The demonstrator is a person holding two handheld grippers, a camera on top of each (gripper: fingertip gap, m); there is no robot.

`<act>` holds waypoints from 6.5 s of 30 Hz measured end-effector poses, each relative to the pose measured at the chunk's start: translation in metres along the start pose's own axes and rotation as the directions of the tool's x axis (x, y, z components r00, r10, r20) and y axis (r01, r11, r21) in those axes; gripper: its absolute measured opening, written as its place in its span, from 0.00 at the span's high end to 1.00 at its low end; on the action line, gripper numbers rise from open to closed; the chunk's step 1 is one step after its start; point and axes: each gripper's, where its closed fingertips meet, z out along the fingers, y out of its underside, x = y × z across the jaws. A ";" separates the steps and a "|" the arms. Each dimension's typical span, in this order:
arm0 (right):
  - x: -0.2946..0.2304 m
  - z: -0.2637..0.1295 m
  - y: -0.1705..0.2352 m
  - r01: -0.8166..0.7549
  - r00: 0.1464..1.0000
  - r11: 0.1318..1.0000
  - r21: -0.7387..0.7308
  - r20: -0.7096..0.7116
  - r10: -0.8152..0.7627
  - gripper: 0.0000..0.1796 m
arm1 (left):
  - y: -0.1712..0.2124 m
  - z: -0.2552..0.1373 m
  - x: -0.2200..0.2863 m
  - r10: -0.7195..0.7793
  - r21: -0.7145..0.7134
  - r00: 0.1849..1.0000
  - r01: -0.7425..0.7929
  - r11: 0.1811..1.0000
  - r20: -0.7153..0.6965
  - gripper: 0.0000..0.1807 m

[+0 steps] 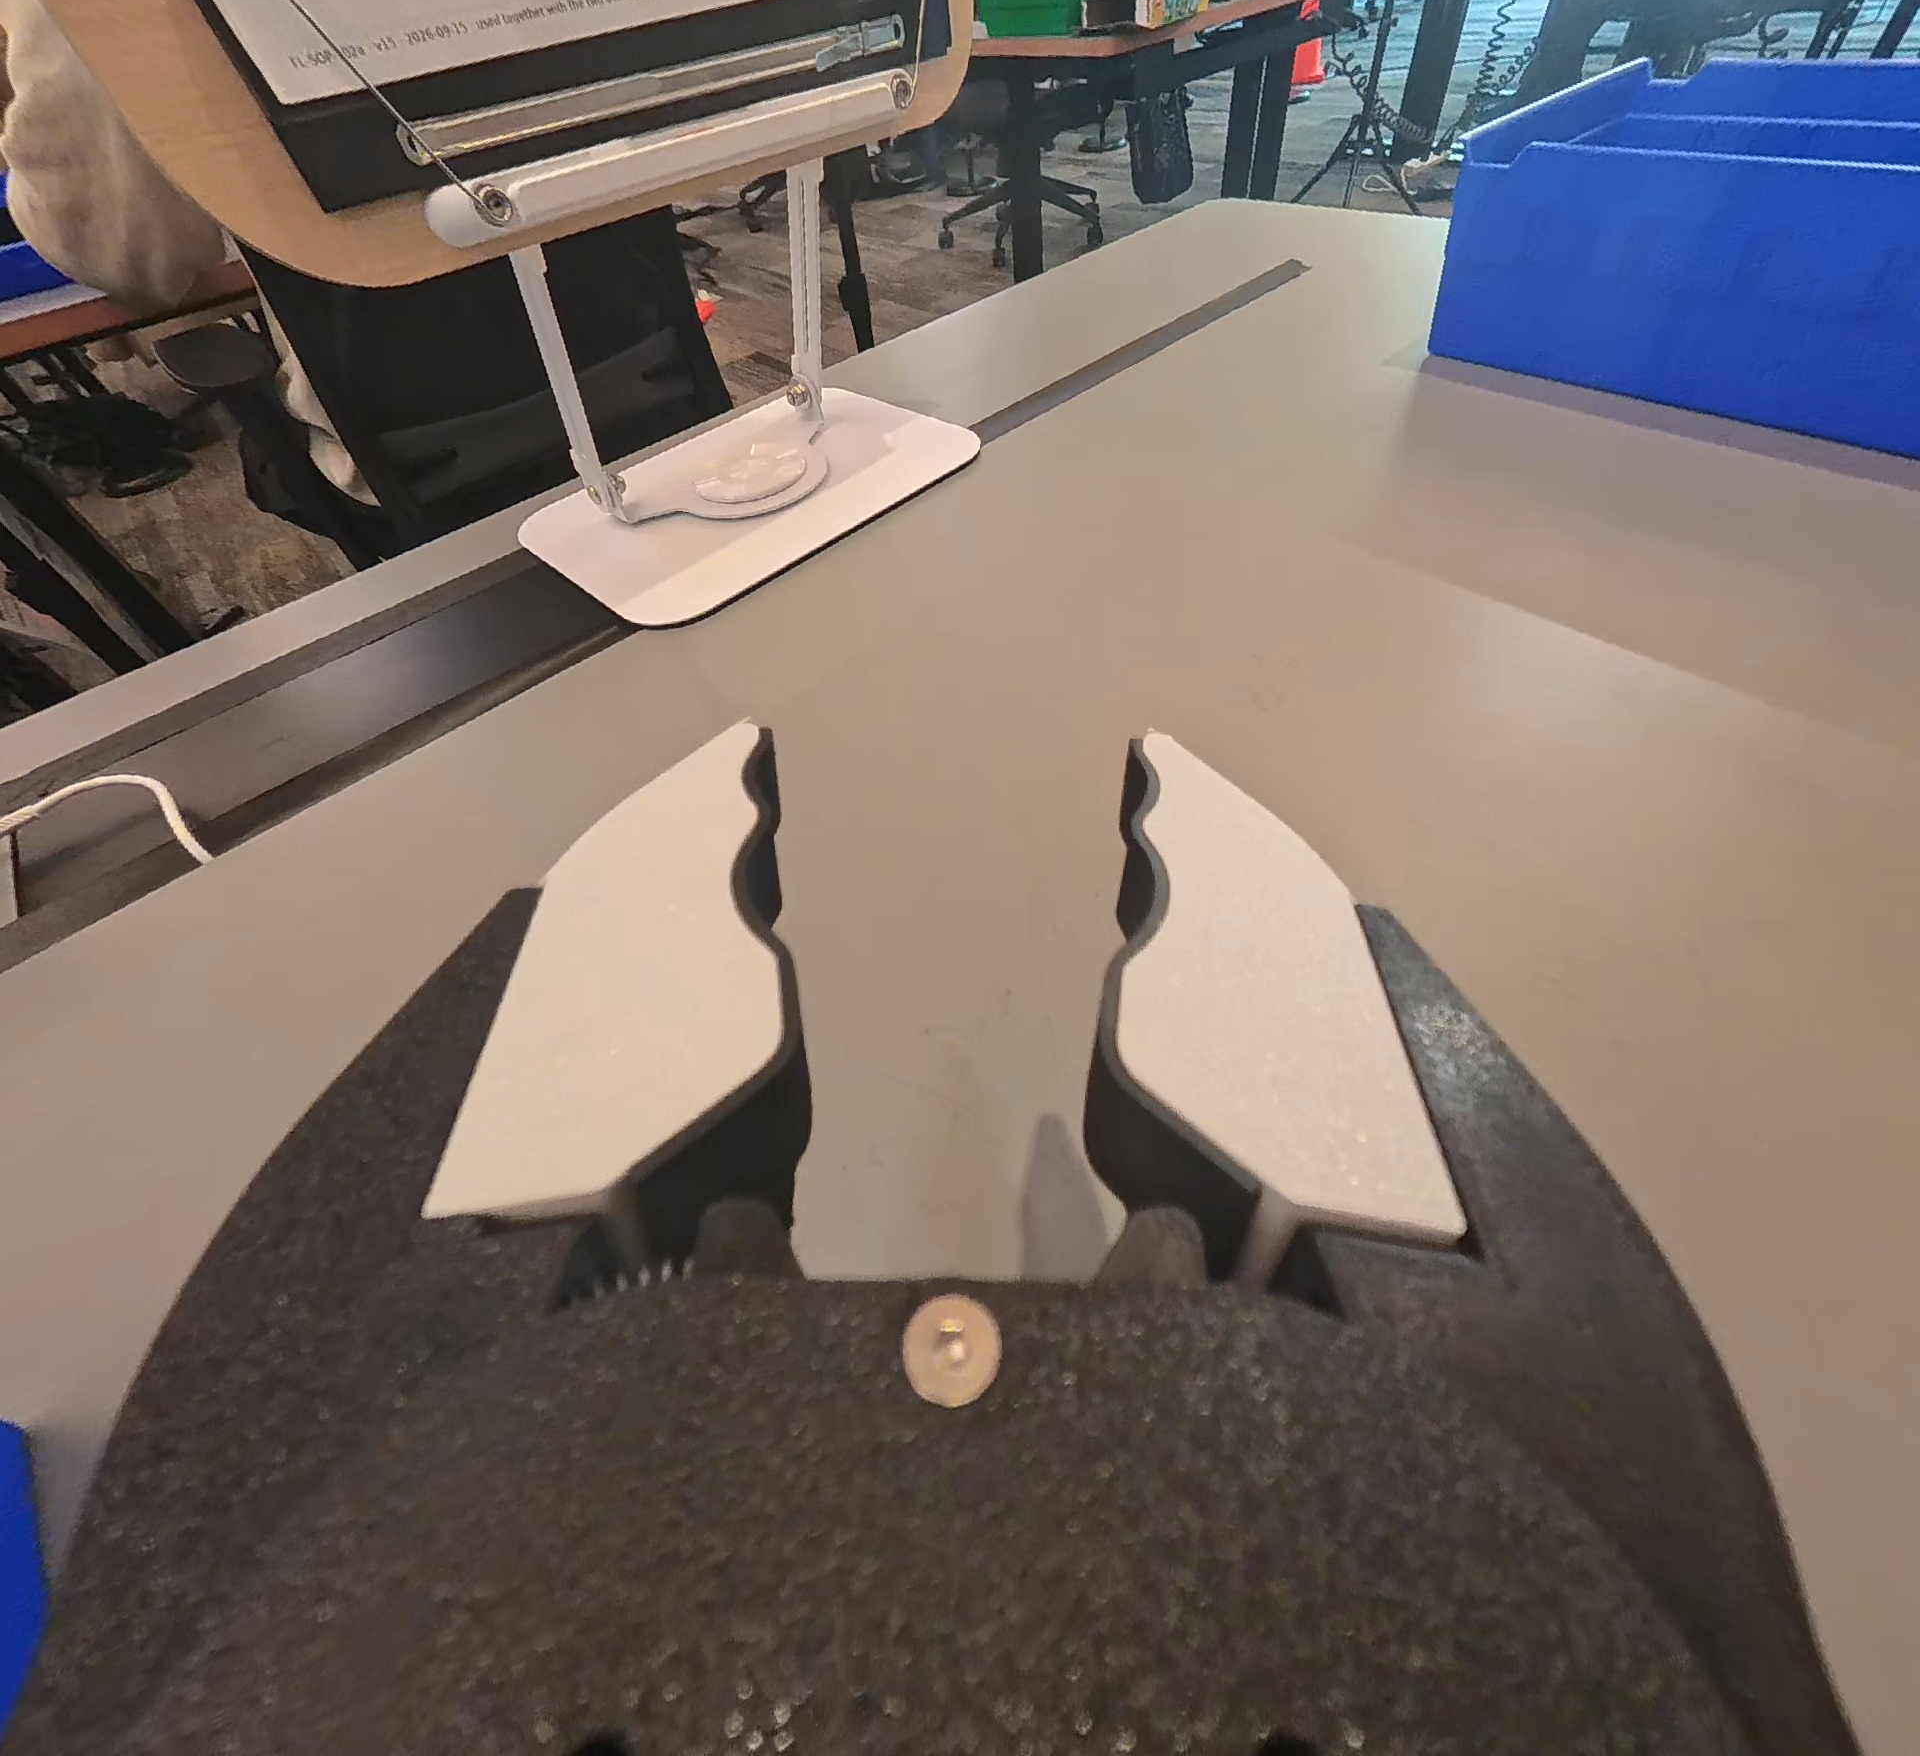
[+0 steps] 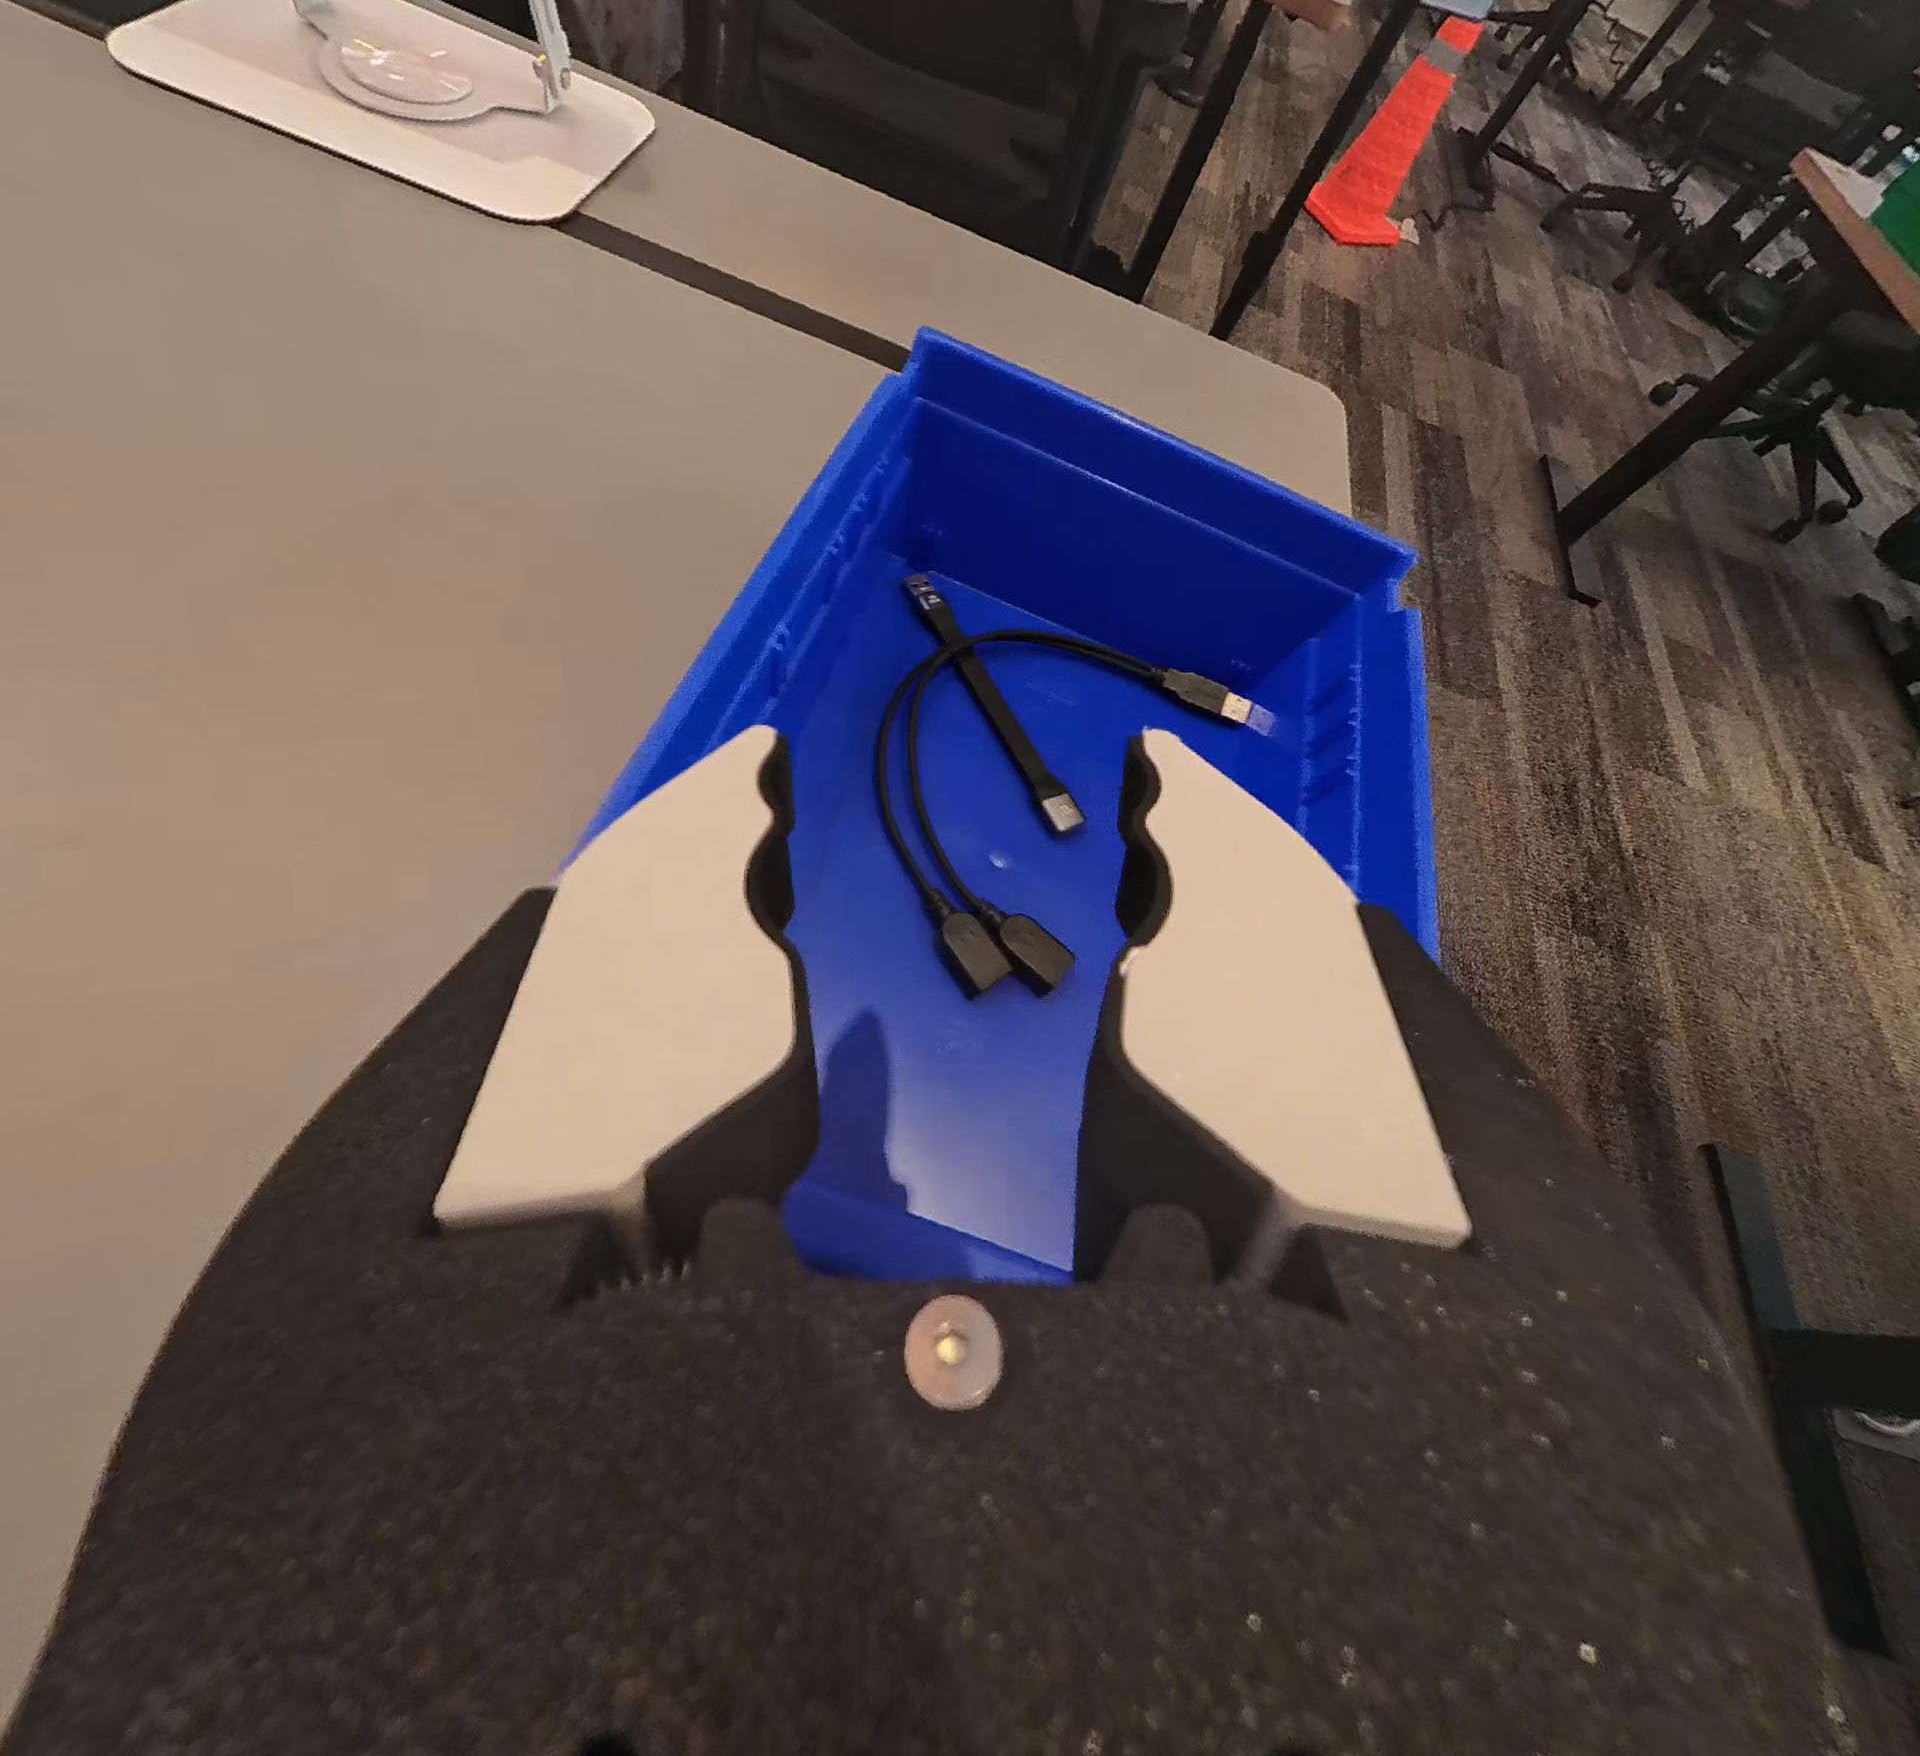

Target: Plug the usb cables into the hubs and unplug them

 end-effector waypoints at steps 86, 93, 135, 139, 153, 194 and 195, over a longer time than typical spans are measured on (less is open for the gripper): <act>-0.012 0.018 -0.003 0.065 0.997 0.995 -0.081 0.051 -0.061 0.66 | 0.091 -0.268 -0.222 0.474 -0.839 0.880 -0.287 0.462 -0.040 0.62; -0.012 0.020 -0.002 0.061 0.997 0.994 -0.087 0.053 -0.056 0.66 | 0.095 -0.268 -0.222 0.471 -0.845 0.881 -0.292 0.448 -0.054 0.63; 0.114 0.008 0.065 -0.160 0.987 0.866 -0.474 -0.093 0.132 0.50 | -0.047 -0.158 0.105 0.077 -0.135 0.958 -0.118 0.984 -0.277 0.58; 0.120 0.024 0.090 -0.259 0.959 0.753 -0.604 -0.072 0.273 0.55 | -0.032 -0.153 0.115 0.012 -0.155 0.953 -0.062 0.986 -0.303 0.59; 0.105 0.057 0.122 -0.373 0.857 0.436 -0.819 -0.125 0.499 0.98 | -0.031 -0.183 0.086 -0.022 -0.142 0.980 -0.006 0.990 -0.196 0.61; -0.219 0.107 -0.009 -0.190 0.848 0.519 -0.833 0.127 0.515 0.97 | -0.092 -0.177 0.083 -0.010 -0.157 0.992 -0.010 0.988 -0.127 0.63; -0.222 0.107 -0.011 -0.184 0.849 0.520 -0.835 0.132 0.511 0.97 | -0.093 -0.176 0.084 -0.009 -0.161 0.992 -0.012 0.987 -0.129 0.63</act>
